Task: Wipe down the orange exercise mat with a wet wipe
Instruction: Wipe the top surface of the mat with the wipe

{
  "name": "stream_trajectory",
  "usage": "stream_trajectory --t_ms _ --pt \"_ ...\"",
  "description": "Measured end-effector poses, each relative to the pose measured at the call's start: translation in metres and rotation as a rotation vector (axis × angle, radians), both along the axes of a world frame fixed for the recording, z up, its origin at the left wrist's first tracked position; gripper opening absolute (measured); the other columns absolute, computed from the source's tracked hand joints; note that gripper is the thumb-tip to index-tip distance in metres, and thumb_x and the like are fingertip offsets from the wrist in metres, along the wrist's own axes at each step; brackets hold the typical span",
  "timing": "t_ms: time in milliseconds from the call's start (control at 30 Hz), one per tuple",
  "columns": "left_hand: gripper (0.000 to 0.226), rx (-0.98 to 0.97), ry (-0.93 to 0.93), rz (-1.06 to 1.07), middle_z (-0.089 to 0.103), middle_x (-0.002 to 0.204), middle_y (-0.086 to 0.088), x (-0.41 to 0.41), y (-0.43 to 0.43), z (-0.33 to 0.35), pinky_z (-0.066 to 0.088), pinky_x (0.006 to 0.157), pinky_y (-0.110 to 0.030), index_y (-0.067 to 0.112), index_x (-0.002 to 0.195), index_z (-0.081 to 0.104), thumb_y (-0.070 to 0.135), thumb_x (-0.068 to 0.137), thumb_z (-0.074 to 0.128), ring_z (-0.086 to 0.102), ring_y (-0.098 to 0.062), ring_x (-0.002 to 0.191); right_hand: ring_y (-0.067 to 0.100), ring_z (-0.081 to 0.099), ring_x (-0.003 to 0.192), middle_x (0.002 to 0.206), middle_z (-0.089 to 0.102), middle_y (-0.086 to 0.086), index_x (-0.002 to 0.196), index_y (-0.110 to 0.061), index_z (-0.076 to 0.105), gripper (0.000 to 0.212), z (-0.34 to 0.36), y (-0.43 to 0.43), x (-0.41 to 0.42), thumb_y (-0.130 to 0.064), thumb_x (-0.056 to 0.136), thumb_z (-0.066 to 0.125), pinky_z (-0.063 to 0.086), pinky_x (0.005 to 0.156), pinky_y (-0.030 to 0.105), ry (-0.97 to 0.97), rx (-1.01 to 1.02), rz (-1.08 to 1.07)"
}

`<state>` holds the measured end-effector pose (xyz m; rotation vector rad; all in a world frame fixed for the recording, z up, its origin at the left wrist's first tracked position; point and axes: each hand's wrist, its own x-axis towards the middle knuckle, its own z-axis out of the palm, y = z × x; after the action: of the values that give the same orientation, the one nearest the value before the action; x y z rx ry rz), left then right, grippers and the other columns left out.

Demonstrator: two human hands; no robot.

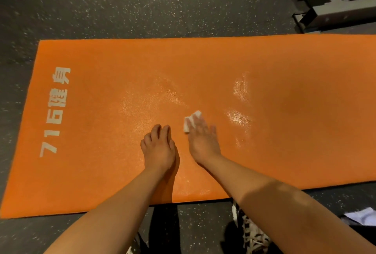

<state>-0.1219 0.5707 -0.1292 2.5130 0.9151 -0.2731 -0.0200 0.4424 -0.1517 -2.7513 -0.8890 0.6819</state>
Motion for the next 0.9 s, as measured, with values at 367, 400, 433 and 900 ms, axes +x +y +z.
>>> stream_trajectory --t_ms 367,400,433,900 --pt "0.053 -0.037 0.003 0.103 0.015 0.166 0.003 0.023 0.017 -0.008 0.013 0.117 -0.048 0.035 0.154 0.029 0.031 0.103 0.040 0.017 -0.031 0.145 0.014 -0.017 0.154 0.170 -0.007 -0.007 0.162 -0.033 0.006 0.060 -0.004 0.050 0.005 -0.025 0.107 0.031 -0.008 0.124 0.052 0.042 0.104 0.170" --pt "0.053 -0.030 0.011 0.097 0.013 0.167 0.004 0.022 0.016 -0.008 0.012 0.117 -0.048 0.036 0.155 0.028 0.032 0.104 0.039 0.016 -0.031 0.146 0.013 -0.018 0.154 0.169 -0.009 -0.008 0.161 -0.034 0.004 0.062 -0.006 0.047 0.011 -0.023 0.107 0.032 -0.007 0.124 0.052 0.025 0.083 0.137" --pt "0.053 -0.021 0.023 0.086 0.012 0.167 0.004 0.020 0.016 -0.008 0.012 0.117 -0.048 0.036 0.156 0.026 0.032 0.104 0.038 0.015 -0.031 0.146 0.014 -0.019 0.153 0.169 -0.010 -0.009 0.161 -0.035 0.002 0.064 -0.007 0.043 0.018 -0.022 0.106 0.032 -0.006 0.124 0.052 0.007 0.066 0.050" --pt "0.055 -0.042 0.084 0.010 -0.003 0.169 0.005 0.016 0.017 -0.004 0.008 0.120 -0.046 0.034 0.160 0.012 0.036 0.107 0.026 0.006 -0.029 0.150 0.018 -0.015 0.155 0.170 -0.009 -0.007 0.161 -0.032 -0.001 0.067 0.003 0.033 0.016 -0.018 0.105 0.033 -0.002 0.124 0.053 0.013 0.003 -0.098"
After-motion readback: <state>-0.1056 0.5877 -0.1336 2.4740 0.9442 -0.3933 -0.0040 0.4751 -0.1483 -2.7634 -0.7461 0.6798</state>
